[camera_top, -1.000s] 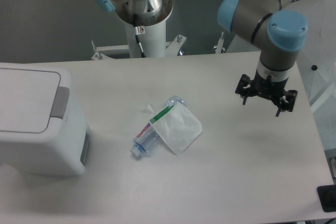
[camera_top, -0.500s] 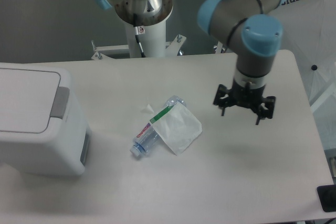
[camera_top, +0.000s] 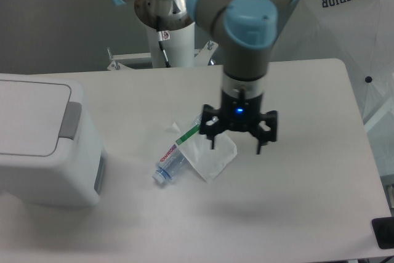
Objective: Open the trash can
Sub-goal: 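Move the open gripper across the table toward the trash can lid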
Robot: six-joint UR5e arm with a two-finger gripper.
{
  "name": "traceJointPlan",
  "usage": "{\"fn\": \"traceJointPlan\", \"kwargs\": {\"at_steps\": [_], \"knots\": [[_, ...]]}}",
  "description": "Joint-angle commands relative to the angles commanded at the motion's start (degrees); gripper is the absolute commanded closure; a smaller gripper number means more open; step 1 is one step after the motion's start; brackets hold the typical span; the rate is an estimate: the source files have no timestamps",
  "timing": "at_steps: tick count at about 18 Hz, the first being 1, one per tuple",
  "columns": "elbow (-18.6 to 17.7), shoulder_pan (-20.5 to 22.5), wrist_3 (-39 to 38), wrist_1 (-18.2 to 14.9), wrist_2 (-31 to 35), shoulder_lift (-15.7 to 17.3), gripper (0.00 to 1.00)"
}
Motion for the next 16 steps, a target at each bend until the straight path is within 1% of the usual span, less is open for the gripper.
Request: {"fn": "traceJointPlan", "kwargs": {"at_steps": [3,6,10,14,16], "knots": [[-0.1,-2.3,-3.3,-0.1,-2.6,2.5,0.00],[-0.2,-4.7,-5.9,0.1,-3.0,4.1,0.00],[-0.9,-8.4,-6.5,0.2,-2.9,4.3,0.00],[-1.1,-12.0,-9.5,0.0,-2.8,4.5,0.00],[-1.4,-12.8,-9.7,-0.1,-2.7,5.1,0.00]]}}
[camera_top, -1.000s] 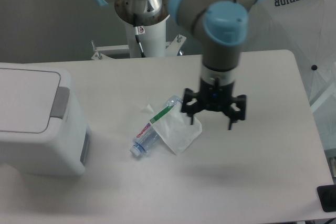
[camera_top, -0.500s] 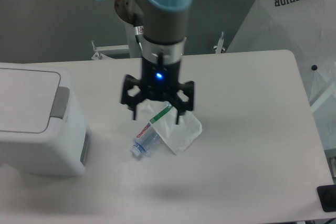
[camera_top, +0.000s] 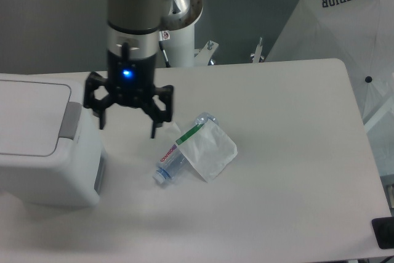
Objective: Open the trash can
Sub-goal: 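Move the open gripper across the table toward the trash can lid, then lower the gripper onto the lid edge and push the lid open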
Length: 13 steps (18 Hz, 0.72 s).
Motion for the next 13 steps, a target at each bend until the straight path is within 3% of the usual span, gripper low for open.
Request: {"fn": "traceJointPlan", "kwargs": {"at_steps": [13], "knots": [[-3.5,-1.1,0.0,0.8,0.5,-0.4,0.00]]}}
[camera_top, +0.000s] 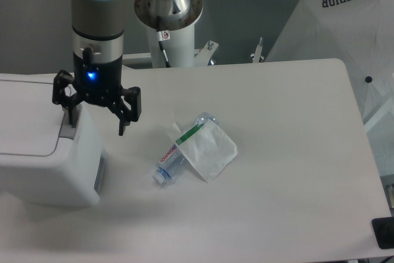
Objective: Open the trash can
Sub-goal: 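Lower the gripper onto the lid edge and push the lid open, then lift the gripper away from the opened trash can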
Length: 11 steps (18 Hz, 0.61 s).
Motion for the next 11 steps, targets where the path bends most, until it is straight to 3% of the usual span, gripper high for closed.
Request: {"fn": "traceJointPlan", "kwargs": {"at_steps": [6,11], "knots": [[0.4,0.0,0.0,0.0,-0.1,-0.2,0.00],[2.8,0.3,1.0,0.5,-0.1,-0.3,0.00]]}}
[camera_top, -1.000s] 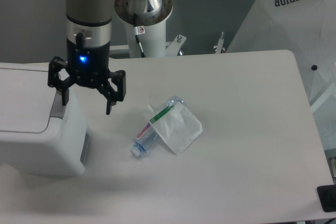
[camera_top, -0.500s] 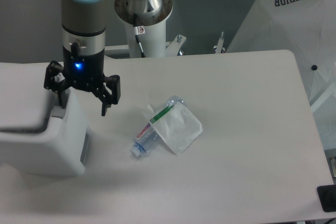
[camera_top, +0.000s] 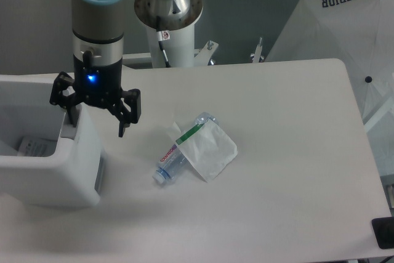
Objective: Open the trash can
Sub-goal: 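Lift the gripper away from the opened trash can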
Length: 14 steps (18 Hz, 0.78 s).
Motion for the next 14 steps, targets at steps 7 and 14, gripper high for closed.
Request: {"fn": "traceJointPlan", "kwargs": {"at_steps": [7,14], "knots": [[0.3,8.6,8.1,2.0,1.8,-0.1,0.00],[-1.2,19.2,19.9,2.0,1.8,-3.4,0.00]]}}
